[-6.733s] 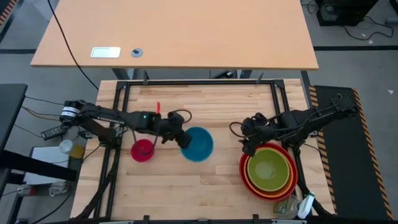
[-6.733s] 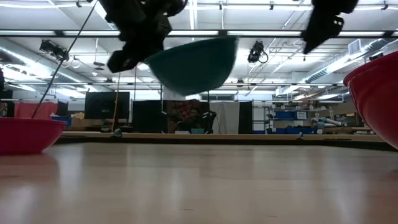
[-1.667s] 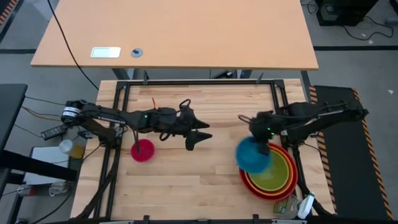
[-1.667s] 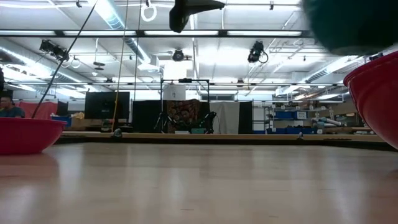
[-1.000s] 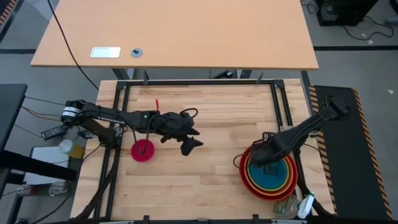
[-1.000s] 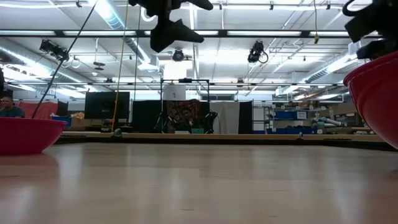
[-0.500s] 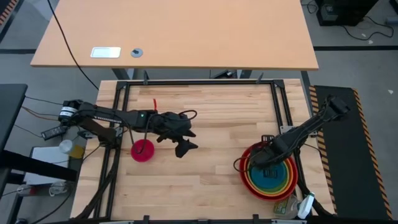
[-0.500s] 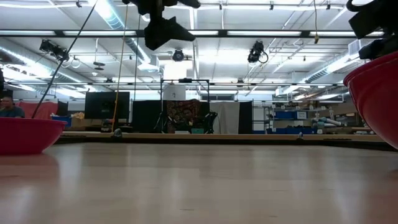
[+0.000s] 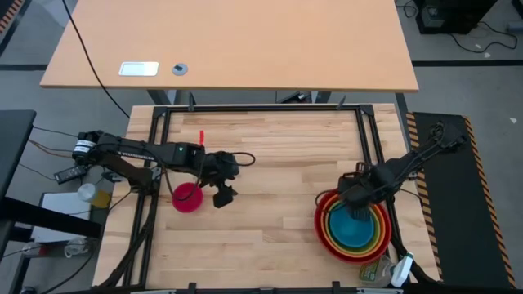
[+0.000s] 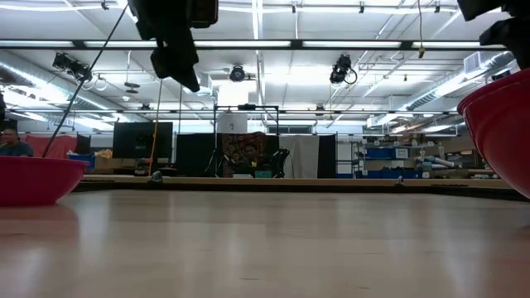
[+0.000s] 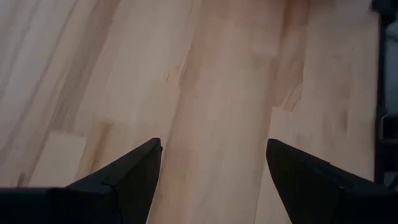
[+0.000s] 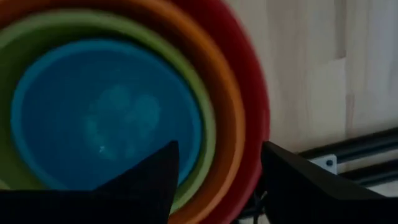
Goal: Nest bowls inside each other
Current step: Stack the pink bowl on top of the blue bowl
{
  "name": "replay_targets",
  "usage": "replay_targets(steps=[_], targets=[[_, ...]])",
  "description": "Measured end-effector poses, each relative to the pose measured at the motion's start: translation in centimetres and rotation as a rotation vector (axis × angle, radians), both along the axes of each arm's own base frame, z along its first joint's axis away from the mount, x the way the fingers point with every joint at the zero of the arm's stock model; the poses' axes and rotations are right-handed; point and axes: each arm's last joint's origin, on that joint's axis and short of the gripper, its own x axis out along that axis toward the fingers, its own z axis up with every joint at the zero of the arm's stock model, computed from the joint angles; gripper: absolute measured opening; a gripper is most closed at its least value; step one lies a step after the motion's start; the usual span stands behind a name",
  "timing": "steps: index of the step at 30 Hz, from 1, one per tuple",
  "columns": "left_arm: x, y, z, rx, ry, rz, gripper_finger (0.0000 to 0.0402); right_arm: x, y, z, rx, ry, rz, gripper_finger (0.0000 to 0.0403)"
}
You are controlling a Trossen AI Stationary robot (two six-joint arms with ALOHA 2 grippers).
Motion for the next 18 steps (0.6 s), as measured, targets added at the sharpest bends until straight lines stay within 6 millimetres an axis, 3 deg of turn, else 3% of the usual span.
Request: replay_targets(steps=[9,18], targets=[[-0.4,0.0,-0.3,0.005,0.054,-0.001,0.0293,-0.7,0.3,-2.3,-0.09,-0.004,-0.008,0.023],[-3.0,1.2,-1.9,-0.004,0.39,-0.148,0.0293,-0.7,-0.3,-0.1,-0.077,-0.107,-0.03,0.023]])
